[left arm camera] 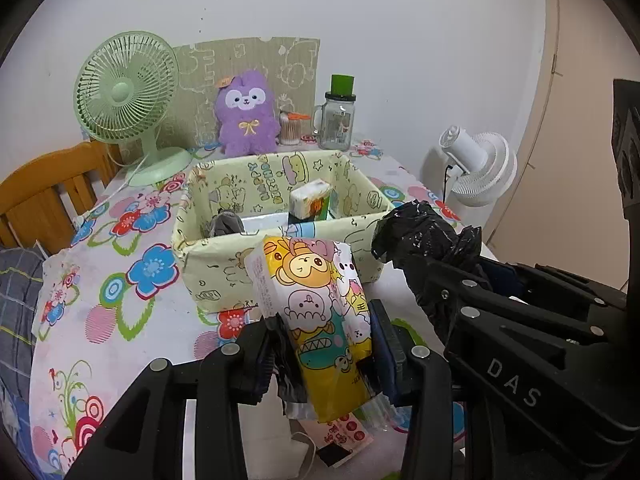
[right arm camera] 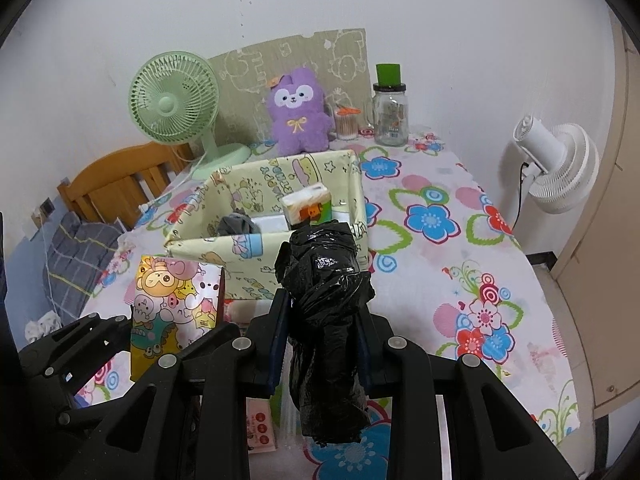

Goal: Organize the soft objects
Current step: 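Carry the yellow packet with the left tool while the right tool carries the umbrella over the box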

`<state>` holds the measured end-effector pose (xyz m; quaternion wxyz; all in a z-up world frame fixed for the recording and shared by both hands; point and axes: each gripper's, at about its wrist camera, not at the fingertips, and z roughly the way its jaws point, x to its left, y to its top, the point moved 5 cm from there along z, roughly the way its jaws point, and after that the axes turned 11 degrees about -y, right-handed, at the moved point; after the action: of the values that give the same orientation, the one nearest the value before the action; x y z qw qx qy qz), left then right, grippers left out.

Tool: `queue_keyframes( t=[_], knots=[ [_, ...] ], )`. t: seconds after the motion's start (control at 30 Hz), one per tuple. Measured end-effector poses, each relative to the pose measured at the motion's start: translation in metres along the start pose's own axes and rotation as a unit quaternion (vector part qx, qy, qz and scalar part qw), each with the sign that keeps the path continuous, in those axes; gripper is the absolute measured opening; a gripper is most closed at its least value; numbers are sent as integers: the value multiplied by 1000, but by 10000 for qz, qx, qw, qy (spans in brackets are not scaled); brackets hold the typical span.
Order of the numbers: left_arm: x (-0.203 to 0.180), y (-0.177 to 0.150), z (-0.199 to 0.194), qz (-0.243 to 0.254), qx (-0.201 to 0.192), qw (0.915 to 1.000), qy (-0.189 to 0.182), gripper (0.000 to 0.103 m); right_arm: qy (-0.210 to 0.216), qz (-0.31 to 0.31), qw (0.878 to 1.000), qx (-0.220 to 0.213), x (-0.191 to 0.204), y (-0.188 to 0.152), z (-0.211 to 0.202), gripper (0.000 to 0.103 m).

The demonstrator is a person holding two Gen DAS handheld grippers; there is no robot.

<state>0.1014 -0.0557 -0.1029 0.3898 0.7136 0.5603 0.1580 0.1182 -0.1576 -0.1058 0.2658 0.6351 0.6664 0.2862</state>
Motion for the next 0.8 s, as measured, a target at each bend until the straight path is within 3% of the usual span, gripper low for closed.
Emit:
queue_keyframes(
  t=[0.8],
  knots=[
    [-5,27,-35,176,-290,9994,23,43,83,19,9994,-323,9,28,-34,32]
  ],
)
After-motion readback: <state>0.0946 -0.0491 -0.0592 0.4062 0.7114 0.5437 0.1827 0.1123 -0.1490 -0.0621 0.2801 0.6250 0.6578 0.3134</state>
